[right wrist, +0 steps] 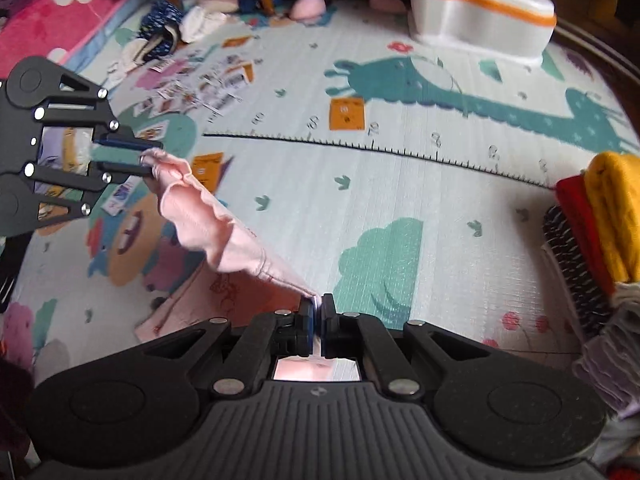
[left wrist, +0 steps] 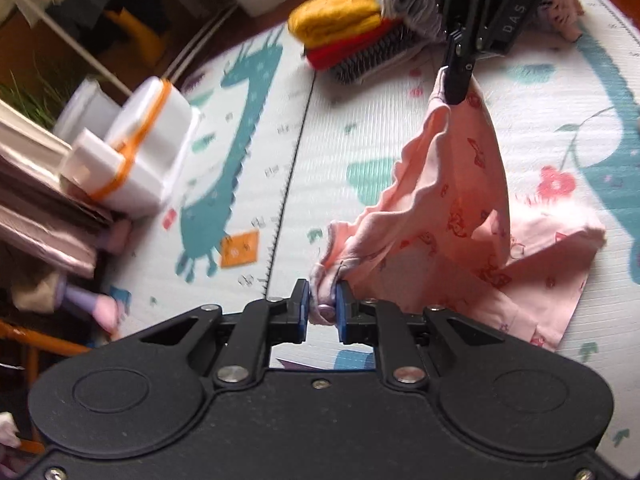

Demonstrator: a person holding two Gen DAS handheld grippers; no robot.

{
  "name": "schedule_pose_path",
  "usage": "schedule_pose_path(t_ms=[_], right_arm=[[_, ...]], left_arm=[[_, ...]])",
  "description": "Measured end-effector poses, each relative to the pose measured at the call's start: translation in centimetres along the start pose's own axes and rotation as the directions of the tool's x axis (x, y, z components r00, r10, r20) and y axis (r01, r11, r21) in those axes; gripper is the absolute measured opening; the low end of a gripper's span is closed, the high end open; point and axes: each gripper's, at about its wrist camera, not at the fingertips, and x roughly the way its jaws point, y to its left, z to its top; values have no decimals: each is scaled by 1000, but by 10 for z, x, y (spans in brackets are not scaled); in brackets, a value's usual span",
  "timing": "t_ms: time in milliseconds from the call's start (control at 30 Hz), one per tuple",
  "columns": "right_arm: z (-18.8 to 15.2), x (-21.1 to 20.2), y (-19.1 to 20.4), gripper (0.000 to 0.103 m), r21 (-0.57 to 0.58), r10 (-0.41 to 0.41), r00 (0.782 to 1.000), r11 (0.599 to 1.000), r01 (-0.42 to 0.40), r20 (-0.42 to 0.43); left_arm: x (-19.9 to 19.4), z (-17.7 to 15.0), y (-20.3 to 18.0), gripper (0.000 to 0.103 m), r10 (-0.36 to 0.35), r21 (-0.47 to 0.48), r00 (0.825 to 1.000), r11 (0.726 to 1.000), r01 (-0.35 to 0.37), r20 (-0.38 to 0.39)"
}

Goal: Fold clothes
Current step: 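Lift the pink garment with both grippers and shake it open, then lay the pink garment flat on the mat and open both grippers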

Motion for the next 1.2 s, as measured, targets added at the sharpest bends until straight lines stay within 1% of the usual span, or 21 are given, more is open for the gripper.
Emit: schedule_pose_path(t_ms=[200,300,367,433,500,567,633,667,733,833,900,933,967,1000,1033,1067,1133,1200], right_arm=[[29,49,-20,5,37,-5,1000,999,4,5],[44,69,-36,5,66,-36,999,997,35,11],[54,83,-47,7,97,-67,998,993,65,13],[61,92,-55,24,120,-128,992,985,125,21],[62,95,-63,31,147,-141,989,980,134,41],[60,96,-65,34,152,-144,988,979,133,58],[53,97,-63,38,121,-149,987,982,142,51],[49,98,-60,38,104,-153,987,983,148,43],[39,99,-57,39,89,-150,989,985,148,15],[24,95,-49,39,70,-136,991,988,137,-17],[12,89,-45,40,56,-112,993,992,114,-34],[5,85,-43,41,50,-95,995,994,97,-40],[-2,80,-41,42,44,-79,996,996,81,-47],[-8,74,-37,45,40,-59,997,997,62,-58],[-16,70,-35,46,37,-34,997,999,37,-71],[-24,66,-33,46,33,-14,996,999,17,-85],[-41,58,-27,46,24,17,993,1000,-14,-113],[-58,49,-21,46,14,40,991,999,-39,-131]], left_arm=[[57,-8,20,12,-3,-61,999,998,0,-47],[84,-8,39,12,2,-125,998,992,-10,-58],[97,-6,51,13,14,-184,998,983,-24,-59],[106,-2,62,14,27,-248,998,968,-41,-58],[110,-1,69,16,33,-293,998,955,-49,-59],[110,-3,73,17,26,-323,998,946,-41,-51],[108,-8,74,20,13,-345,999,938,-28,-46],[108,-11,73,22,8,-348,999,937,-24,-47],[107,-17,69,24,-1,-341,999,940,-18,-54],[107,-26,63,25,-19,-332,998,943,-3,-66],[103,-30,55,26,-43,-319,997,948,21,-64],[101,-32,51,31,-57,-310,996,950,35,-62],[98,-33,47,41,-70,-300,996,953,48,-62],[94,-34,42,45,-81,-290,995,955,60,-62],[90,-35,37,48,-93,-283,994,956,73,-60],[84,-36,33,48,-109,-283,993,955,89,-55],[74,-42,27,48,-147,-314,988,941,126,-44],[67,-49,22,47,-179,-363,983,919,153,-39]])
